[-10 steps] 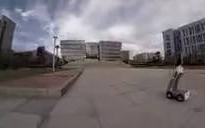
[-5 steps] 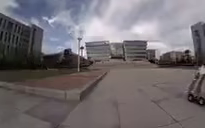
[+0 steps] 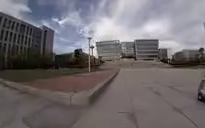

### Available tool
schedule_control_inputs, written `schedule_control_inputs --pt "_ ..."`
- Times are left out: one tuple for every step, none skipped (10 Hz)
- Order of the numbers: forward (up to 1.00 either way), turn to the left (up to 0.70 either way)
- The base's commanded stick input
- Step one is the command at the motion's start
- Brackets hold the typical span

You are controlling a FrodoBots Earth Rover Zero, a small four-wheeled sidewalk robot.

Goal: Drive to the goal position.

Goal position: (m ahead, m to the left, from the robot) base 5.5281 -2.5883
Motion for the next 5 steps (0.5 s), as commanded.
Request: schedule_control_inputs --pt "0.70 0.00" --pt "0.70 0.00" --pt "0.70 0.00" --pt "0.70 0.00" --pt "0.70 0.00"
